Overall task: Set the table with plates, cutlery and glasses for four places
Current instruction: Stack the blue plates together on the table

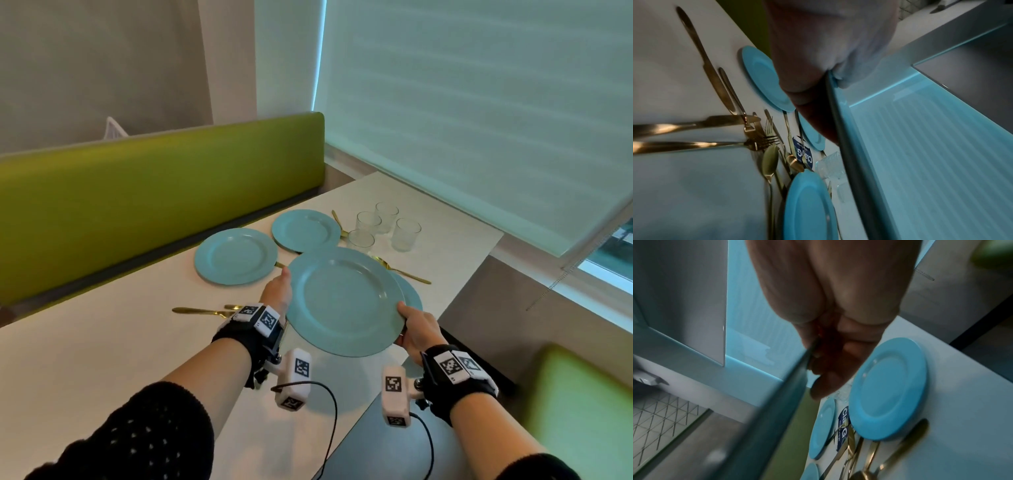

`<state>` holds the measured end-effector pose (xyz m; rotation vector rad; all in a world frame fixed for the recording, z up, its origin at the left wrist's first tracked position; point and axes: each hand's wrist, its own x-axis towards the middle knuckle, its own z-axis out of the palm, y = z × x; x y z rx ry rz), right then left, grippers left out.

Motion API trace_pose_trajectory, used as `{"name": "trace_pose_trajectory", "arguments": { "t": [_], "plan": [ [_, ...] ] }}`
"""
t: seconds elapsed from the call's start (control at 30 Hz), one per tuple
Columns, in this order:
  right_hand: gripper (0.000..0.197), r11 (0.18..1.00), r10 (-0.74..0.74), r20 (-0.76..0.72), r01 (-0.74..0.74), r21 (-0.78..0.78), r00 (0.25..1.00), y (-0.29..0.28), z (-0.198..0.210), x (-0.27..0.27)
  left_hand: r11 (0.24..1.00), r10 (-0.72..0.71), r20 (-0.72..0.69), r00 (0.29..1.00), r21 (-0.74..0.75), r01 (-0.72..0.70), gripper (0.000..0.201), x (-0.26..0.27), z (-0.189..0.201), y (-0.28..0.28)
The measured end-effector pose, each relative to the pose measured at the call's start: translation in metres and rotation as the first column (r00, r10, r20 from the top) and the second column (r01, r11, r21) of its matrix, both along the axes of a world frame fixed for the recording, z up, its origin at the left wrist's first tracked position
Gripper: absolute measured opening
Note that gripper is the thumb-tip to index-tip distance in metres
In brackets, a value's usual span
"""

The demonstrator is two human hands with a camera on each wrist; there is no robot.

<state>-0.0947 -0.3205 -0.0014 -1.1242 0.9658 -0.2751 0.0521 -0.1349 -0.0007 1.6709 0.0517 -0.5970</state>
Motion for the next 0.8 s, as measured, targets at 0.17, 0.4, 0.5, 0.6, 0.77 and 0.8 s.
{"name": "trace_pose_trajectory", "arguments": {
  "t": [0.17,0.4,0.5,0.6,0.77,0.8],
  "plan": [
    [0.03,0.99,0.047,-0.096,-0.059,-0.125,0.994,-0.047,-0.005,0.029,0.992,0.129,0.051,0.99,-0.004,-0.129,0.052,0.017,0.019,-0.028],
    [0.04,0.943,0.108,-0.538,-0.258,-0.211,0.836,-0.12,-0.06,0.035,0.954,0.295,0.025,0.955,0.042,-0.296,0.049,0.045,0.021,-0.042],
    [0.043,0.949,0.165,-0.542,-0.282,-0.14,0.824,-0.121,-0.073,0.033,0.938,0.346,-0.05,0.937,0.018,-0.346,0.051,0.052,0.014,-0.043],
    [0.045,0.985,0.138,-0.457,-0.171,-0.031,0.879,-0.122,-0.083,0.035,0.925,0.379,-0.089,0.921,0.012,-0.38,0.049,0.056,0.008,-0.044],
    [0.042,0.998,0.048,-0.416,-0.061,-0.018,0.908,-0.126,-0.099,0.044,0.92,0.392,-0.092,0.915,0.04,-0.39,0.052,0.06,-0.005,-0.046],
    [0.042,0.999,0.015,-0.401,-0.026,-0.021,0.916,-0.125,-0.097,0.045,0.92,0.391,-0.102,0.915,0.034,-0.39,0.053,0.061,-0.007,-0.045]
  ]
}}
